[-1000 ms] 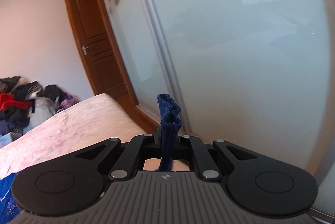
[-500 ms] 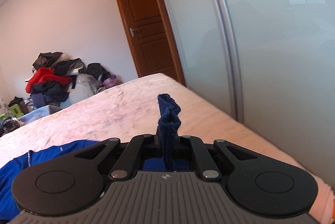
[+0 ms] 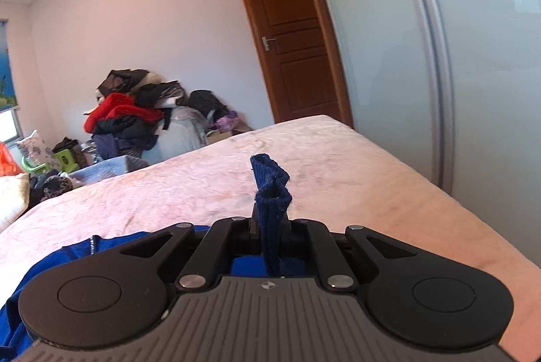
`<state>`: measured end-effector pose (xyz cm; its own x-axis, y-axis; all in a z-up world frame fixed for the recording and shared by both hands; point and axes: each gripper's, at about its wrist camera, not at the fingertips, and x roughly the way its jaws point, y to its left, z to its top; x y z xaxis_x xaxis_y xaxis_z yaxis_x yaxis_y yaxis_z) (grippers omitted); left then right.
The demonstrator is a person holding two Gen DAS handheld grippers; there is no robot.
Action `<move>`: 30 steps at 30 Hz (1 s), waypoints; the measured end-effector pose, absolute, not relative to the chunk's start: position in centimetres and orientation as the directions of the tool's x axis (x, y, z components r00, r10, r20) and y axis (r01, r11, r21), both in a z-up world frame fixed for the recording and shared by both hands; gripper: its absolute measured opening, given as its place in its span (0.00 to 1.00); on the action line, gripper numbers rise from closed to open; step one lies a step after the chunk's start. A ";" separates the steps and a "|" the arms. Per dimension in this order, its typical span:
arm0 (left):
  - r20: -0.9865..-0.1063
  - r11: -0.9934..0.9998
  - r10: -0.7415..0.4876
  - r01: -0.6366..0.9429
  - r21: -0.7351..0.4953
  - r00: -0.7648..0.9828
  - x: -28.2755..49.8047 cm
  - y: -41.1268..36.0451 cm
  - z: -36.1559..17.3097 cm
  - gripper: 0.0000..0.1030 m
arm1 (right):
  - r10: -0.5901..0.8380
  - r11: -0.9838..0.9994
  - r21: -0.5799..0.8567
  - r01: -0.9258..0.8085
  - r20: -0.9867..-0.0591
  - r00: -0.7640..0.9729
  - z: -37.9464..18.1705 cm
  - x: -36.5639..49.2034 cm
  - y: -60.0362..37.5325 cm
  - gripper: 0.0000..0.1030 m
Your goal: Fold small clothes
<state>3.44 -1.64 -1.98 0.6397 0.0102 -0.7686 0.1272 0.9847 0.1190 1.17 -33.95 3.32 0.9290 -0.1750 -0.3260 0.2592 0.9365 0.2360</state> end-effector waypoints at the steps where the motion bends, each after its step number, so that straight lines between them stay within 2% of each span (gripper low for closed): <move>1: -0.767 0.985 0.019 0.121 0.125 0.641 3.4 -1.5 -2.0 0.83 | -0.164 0.942 0.229 0.246 -0.328 0.931 3.4 1.8 -33.4 0.10; 9: -0.777 0.990 0.030 0.091 0.112 0.628 3.5 0.2 -2.3 0.83 | -0.079 0.969 0.190 0.155 -0.354 0.932 3.8 6.1 -29.0 0.10; 30: -0.782 0.992 0.022 0.086 0.097 0.622 3.6 0.9 -2.6 0.83 | 0.037 0.990 0.137 0.026 -0.442 0.896 3.0 12.2 -21.1 0.10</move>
<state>3.65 0.93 -2.58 0.6225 0.0222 -0.7823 0.0863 0.9916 0.0968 12.17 -21.13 3.00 0.8965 0.0373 -0.4415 0.0262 0.9903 0.1367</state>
